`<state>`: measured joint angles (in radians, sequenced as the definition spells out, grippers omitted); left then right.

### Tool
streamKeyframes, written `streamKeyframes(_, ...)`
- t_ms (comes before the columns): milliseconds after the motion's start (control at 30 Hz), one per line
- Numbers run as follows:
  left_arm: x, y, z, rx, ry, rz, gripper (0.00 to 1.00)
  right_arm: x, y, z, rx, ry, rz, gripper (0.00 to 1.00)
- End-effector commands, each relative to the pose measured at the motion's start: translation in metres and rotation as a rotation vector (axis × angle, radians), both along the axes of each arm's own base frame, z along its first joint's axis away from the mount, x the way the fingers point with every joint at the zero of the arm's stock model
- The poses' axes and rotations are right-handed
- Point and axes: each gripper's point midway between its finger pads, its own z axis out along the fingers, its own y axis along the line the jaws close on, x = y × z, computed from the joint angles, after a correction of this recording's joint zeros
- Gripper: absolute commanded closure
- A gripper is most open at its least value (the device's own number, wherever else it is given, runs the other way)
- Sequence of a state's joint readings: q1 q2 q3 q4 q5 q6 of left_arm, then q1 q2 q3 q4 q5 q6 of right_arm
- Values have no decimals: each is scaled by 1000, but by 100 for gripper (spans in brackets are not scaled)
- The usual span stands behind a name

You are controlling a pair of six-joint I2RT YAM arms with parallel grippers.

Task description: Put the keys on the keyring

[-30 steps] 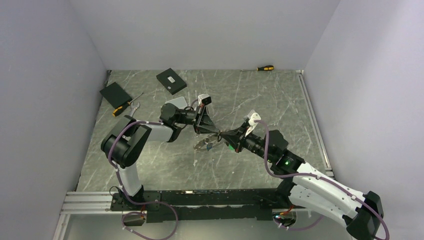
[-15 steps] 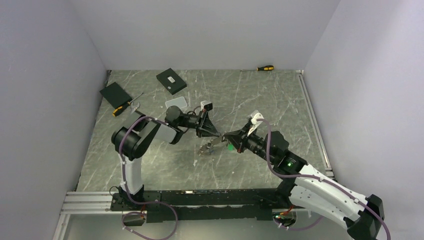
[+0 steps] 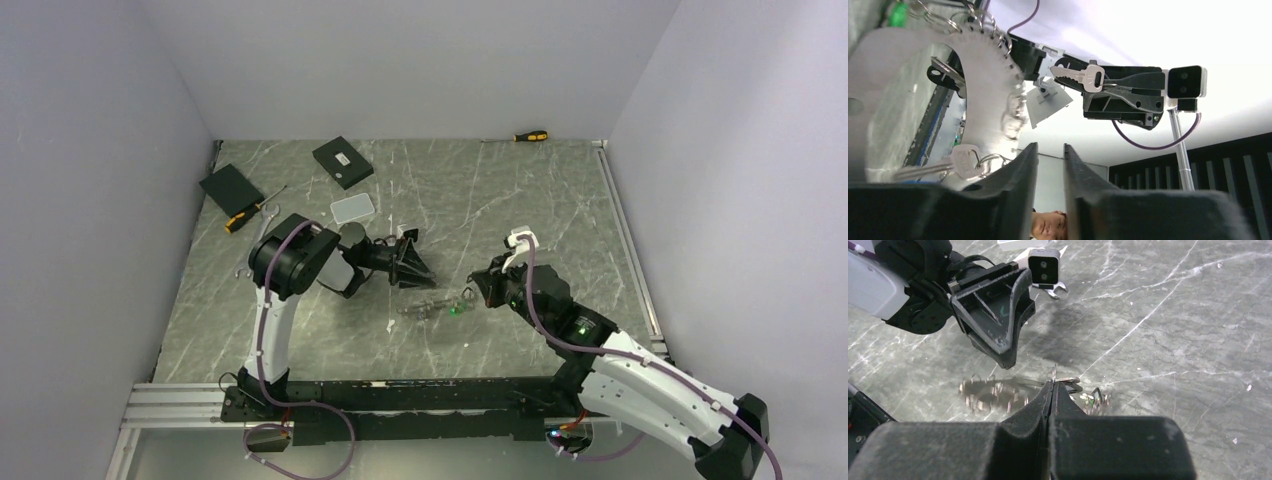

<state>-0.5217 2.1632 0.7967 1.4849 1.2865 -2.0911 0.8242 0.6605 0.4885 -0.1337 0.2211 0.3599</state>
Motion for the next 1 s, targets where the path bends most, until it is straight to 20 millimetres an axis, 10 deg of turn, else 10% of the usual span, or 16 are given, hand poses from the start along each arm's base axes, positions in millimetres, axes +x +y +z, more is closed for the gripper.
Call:
streamKeyframes(0,9,11,-1,1,35,10,63,6,0,7,4,-18,-25,100)
streamKeyframes(167,24,24,2,-4,19,51,45,8,3,8,-4,-29,-11,100)
streamKeyframes(500,28,31,-4,124,-132,60,47,13,-8,5,-21,-29,-76,100)
streamKeyframes(667,31,61,-42,767,-631,-51,49,16,-27,3,-9,-25,-184,100)
streamKeyframes(967,12,64,-42,904,-1061,-107,46,20,-61,13,17,-49,-361,100)
